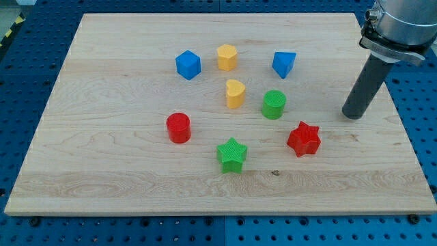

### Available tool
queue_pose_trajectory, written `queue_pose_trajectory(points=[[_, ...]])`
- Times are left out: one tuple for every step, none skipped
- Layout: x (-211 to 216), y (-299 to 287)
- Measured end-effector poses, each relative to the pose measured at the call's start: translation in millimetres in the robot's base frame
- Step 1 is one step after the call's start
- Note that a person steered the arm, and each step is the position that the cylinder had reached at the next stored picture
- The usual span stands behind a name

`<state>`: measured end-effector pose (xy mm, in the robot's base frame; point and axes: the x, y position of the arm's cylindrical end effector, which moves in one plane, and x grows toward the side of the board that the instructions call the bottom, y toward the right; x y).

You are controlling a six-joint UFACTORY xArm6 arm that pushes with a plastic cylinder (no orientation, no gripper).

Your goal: Move the arm above the green circle

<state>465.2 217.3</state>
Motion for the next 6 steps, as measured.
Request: queue_pose_trajectory(points=[[0, 0], [-3, 0], [-46, -25], [-63, -54], [-57, -60], [-49, -109]])
